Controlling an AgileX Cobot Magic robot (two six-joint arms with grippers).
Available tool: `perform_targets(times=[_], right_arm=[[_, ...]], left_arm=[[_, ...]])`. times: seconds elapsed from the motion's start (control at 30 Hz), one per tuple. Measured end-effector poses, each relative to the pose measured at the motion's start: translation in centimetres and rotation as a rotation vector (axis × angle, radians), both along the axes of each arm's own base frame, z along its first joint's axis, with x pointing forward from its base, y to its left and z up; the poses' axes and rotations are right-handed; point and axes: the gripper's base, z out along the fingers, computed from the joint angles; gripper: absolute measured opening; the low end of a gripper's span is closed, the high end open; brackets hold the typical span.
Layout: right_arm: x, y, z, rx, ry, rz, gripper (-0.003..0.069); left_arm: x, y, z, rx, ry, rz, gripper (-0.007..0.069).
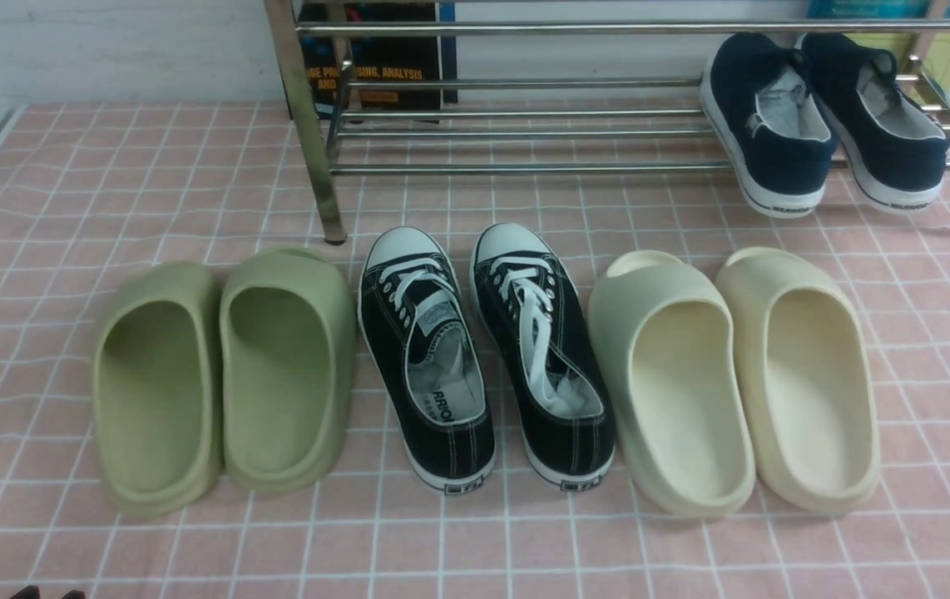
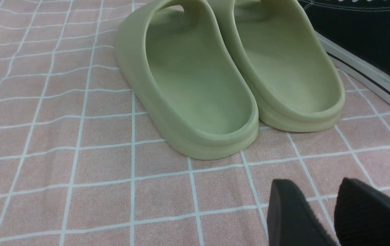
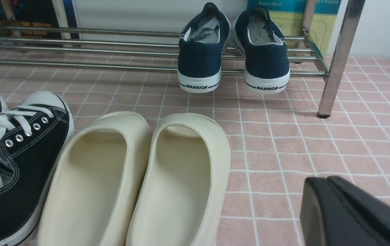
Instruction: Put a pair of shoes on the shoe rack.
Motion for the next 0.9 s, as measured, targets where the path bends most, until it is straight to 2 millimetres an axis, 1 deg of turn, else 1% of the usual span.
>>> perform_targets(times=[0.07,0.1,0.17,0.23,0.4,0.63,0.73,0.77,0.83,0.9], right_arm=[[0.2,-0.2,-2.4,0.027,-0.024,-0.026,-0.0014],[0.3,-0.2,-2.6,0.029,-0.028,-0.029,-0.0014],[0.4,-0.5,-3.8,0.038,-0.066,-0.057,-0.0012],[0.5,-0.9,-4.7,0.050,-0.137,-0.098,-0.0010],[0.5,-1.0,-5.7,0.054,-0.144,-0.114,-0.0007],[0.5,-0.9,-6.1,0.059,-0.110,-0.103,-0.0003],[0.1,-0.7,-6.2,0.058,-0.111,-0.085,-0.0002],[-0.3,-0.5,-6.3,0.042,-0.112,-0.067,-0.0001],[-0.7,-0.3,-6.9,-0.001,-0.062,-0.042,-0.0001],[-0.9,-0.2,-7.7,-0.056,0.024,-0.022,-0.0001]], left_arm=[[0.0,0.0,0.0,0.000,0.000,0.000,0.0237],[0.0,0.0,0.0,0.000,0.000,0.000,0.0237],[0.0,0.0,0.0,0.000,0.000,0.000,0.0237],[0.0,0.0,0.0,0.000,0.000,0.000,0.0237],[0.0,0.0,0.0,0.000,0.000,0.000,0.0237],[0.0,0.0,0.0,0.000,0.000,0.000,0.0237],[0.0,0.0,0.0,0.000,0.000,0.000,0.0237],[0.0,0.0,0.0,0.000,0.000,0.000,0.0237],[0.0,0.0,0.0,0.000,0.000,0.000,0.0237],[0.0,0.0,0.0,0.001,-0.001,0.000,0.0237]])
